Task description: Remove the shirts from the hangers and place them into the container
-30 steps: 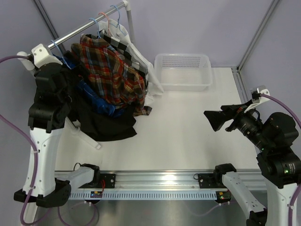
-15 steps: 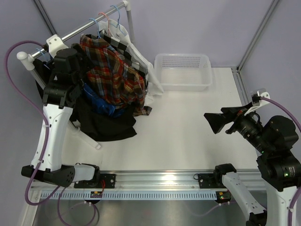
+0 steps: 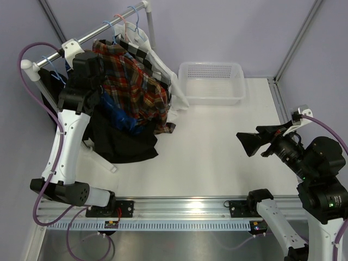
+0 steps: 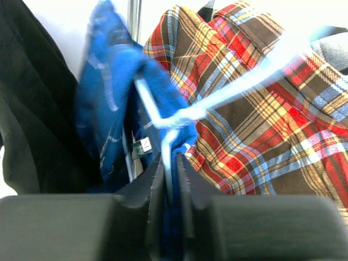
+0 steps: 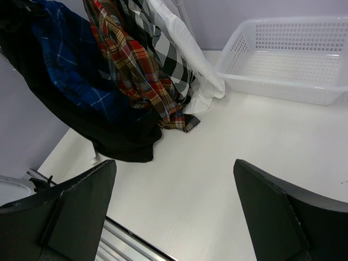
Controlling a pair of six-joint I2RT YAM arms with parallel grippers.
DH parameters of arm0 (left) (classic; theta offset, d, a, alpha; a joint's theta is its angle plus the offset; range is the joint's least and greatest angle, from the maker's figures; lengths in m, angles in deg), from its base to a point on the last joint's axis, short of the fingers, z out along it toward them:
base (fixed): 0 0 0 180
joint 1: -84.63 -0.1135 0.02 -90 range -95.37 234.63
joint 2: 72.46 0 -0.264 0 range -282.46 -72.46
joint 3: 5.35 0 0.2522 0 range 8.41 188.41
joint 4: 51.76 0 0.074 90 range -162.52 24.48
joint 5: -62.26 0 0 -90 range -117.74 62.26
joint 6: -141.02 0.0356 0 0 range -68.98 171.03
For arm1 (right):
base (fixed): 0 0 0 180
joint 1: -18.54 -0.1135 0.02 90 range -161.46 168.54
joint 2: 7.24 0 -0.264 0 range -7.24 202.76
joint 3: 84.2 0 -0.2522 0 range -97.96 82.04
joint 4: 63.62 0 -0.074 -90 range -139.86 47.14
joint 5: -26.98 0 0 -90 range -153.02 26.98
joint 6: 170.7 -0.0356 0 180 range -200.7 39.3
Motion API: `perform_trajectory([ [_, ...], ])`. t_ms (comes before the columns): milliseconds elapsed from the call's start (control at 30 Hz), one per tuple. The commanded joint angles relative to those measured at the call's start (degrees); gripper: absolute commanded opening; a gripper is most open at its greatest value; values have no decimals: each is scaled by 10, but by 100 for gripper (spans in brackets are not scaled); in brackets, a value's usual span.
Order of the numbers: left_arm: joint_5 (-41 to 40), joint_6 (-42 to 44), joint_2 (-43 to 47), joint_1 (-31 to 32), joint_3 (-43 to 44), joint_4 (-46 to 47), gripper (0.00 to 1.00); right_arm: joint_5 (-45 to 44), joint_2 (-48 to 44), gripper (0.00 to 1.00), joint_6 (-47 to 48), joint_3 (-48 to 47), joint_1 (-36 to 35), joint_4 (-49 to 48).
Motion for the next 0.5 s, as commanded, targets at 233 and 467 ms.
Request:
perform_trajectory([
  [233, 94, 10, 15, 0, 120, 28, 0, 2, -10, 100, 2, 0, -5, 8],
  [467, 156, -5, 64, 1, 132, 27, 0, 2, -13, 99, -5, 2, -5, 0],
])
